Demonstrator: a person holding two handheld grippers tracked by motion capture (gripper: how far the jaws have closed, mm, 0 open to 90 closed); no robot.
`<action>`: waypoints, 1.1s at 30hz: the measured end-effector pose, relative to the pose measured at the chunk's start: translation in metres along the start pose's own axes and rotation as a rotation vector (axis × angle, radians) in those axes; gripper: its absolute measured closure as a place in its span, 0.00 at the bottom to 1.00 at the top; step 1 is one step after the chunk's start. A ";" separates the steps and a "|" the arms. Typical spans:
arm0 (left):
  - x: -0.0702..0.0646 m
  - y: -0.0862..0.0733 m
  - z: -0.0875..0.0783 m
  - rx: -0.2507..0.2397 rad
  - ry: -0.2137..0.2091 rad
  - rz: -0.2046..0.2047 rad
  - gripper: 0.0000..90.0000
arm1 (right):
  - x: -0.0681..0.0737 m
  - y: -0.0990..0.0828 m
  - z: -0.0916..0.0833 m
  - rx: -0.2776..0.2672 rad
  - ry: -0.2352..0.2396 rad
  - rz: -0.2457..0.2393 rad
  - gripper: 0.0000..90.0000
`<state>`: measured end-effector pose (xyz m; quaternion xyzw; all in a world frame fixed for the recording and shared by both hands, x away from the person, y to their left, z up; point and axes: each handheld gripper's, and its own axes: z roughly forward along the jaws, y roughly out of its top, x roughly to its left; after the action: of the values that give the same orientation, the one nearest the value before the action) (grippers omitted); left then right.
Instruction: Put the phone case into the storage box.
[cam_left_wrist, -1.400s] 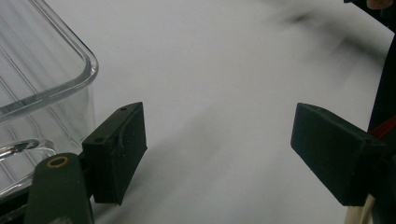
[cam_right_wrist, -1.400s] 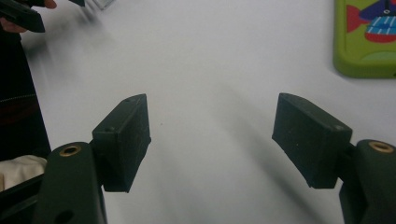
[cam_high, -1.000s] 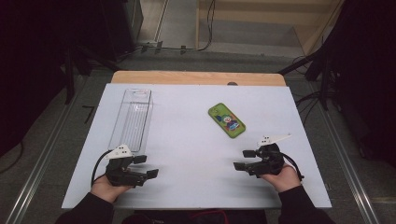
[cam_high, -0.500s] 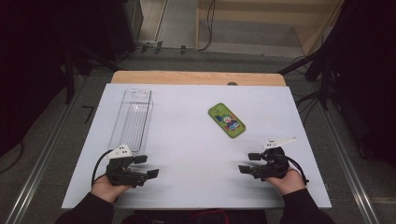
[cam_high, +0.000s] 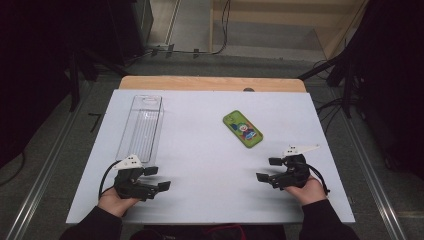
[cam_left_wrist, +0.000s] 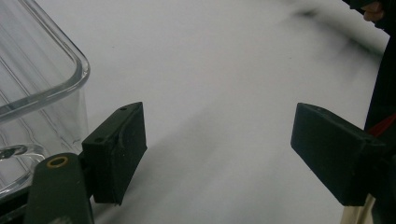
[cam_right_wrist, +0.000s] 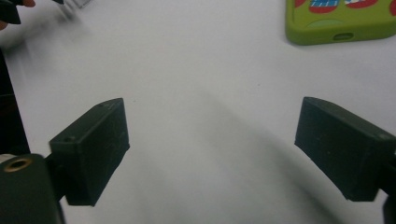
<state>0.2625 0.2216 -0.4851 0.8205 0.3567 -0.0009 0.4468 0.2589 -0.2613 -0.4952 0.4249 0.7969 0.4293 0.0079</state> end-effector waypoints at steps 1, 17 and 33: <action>0.000 0.000 0.000 0.001 -0.001 0.000 0.21 | -0.001 0.001 0.000 -0.001 -0.003 -0.002 0.05; 0.001 0.000 -0.001 0.002 0.001 -0.006 0.21 | -0.013 0.019 0.002 -0.032 -0.048 0.017 0.00; 0.001 0.000 -0.001 0.004 0.004 -0.005 0.21 | -0.020 0.041 0.010 -0.033 -0.077 -0.006 0.00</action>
<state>0.2631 0.2228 -0.4852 0.8204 0.3595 -0.0010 0.4446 0.3025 -0.2571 -0.4802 0.4387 0.7899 0.4259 0.0469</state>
